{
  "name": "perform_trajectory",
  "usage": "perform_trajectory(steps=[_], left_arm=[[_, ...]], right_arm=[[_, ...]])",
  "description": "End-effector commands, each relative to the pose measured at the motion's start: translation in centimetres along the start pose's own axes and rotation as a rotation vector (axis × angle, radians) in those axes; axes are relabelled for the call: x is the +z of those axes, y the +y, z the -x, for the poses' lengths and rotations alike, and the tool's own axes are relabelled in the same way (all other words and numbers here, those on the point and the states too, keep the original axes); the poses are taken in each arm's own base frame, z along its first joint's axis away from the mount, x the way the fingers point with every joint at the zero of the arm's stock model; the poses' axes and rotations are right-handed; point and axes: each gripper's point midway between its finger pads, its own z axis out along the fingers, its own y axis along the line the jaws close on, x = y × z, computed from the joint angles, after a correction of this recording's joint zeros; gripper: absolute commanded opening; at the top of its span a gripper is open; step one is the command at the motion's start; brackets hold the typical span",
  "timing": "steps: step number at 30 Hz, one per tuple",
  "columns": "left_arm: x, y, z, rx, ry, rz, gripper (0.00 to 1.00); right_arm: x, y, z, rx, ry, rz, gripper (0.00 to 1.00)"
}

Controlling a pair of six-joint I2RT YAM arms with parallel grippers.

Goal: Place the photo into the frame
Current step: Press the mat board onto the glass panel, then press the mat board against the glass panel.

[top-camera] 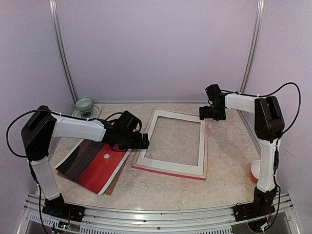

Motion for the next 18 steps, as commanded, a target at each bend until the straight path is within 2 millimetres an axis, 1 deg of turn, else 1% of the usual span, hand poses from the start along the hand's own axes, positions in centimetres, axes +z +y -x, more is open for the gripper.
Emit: perform_trajectory(steps=[1, 4, 7, 9, 10, 11, 12, 13, 14, 16, 17, 18], left_arm=[[0.4, 1.6, 2.3, -0.010, -0.041, 0.053, 0.99], [1.0, 2.6, 3.6, 0.010, -0.055, 0.091, 0.99], [1.7, 2.9, 5.9, 0.037, -0.079, 0.116, 0.98], [1.9, 2.4, 8.4, 0.048, -0.115, 0.106, 0.98], [2.0, 2.2, 9.6, 0.053, -0.132, 0.102, 0.98], [2.5, 2.2, 10.4, 0.059, -0.142, 0.102, 0.98], [3.0, 2.4, 11.2, 0.059, -0.150, 0.106, 0.98], [3.2, 2.4, 12.3, 0.056, -0.168, 0.106, 0.98], [4.0, 2.6, 12.9, 0.059, -0.170, 0.112, 0.98], [4.9, 3.0, 14.6, 0.061, -0.192, 0.121, 0.98], [5.9, 3.2, 14.7, 0.067, -0.179, 0.129, 0.98], [6.2, 3.1, 15.4, 0.069, -0.181, 0.129, 0.98]], right_arm=[[-4.1, 2.2, 3.2, 0.003, -0.091, 0.127, 0.99], [-4.3, 2.7, 2.8, -0.005, -0.073, 0.139, 0.99], [-4.4, 2.6, 1.8, 0.002, -0.058, 0.139, 0.99], [-4.3, 2.3, 0.7, 0.006, -0.044, 0.141, 0.99], [-4.5, 2.3, 0.6, 0.011, -0.050, 0.145, 0.99], [-4.3, 2.2, -0.4, 0.012, -0.033, 0.146, 0.99], [-4.2, 2.1, -1.0, 0.015, -0.025, 0.149, 0.99], [-4.3, 2.0, -1.5, 0.017, -0.021, 0.151, 0.99], [-4.3, 1.9, -2.1, 0.019, -0.014, 0.155, 0.99], [-4.3, 1.7, -3.0, 0.023, -0.007, 0.156, 0.99], [-4.3, 1.6, -3.4, 0.022, -0.001, 0.155, 0.99], [-4.2, 1.5, -3.8, 0.020, 0.005, 0.153, 0.99]])
